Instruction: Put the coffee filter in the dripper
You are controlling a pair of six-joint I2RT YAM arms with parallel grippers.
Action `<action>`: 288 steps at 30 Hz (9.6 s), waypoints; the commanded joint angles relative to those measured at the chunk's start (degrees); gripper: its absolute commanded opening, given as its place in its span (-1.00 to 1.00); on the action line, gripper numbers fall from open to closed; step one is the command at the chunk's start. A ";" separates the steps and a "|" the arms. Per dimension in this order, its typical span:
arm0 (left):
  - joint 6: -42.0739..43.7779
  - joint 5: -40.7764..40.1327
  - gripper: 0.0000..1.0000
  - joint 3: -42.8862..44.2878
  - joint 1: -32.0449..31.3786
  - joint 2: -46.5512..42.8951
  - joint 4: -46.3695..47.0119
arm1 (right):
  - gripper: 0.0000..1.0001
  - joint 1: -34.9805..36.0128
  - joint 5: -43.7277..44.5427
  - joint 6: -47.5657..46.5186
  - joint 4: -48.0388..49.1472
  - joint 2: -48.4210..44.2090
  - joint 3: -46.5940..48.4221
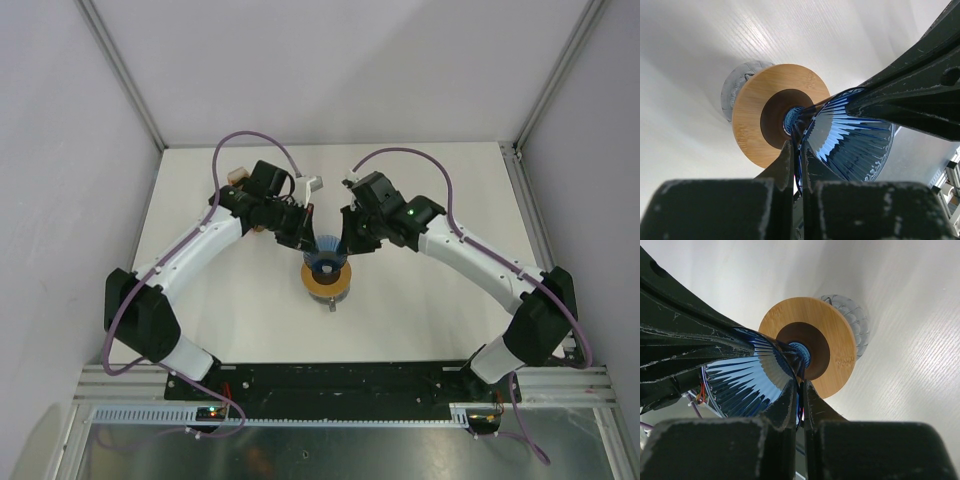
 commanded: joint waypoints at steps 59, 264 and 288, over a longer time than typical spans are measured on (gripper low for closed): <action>3.71 7.65 -1.00 -6.57 0.17 1.48 1.28 | -1.00 -2.14 -4.43 -4.13 0.08 2.46 -0.72; 6.17 18.13 -1.00 3.34 3.42 -0.22 -5.05 | -1.00 2.22 -7.90 -2.69 4.06 7.34 9.72; 7.75 15.95 -1.00 -2.53 4.08 3.46 -5.34 | -1.00 0.33 -7.63 -3.31 3.41 8.77 3.98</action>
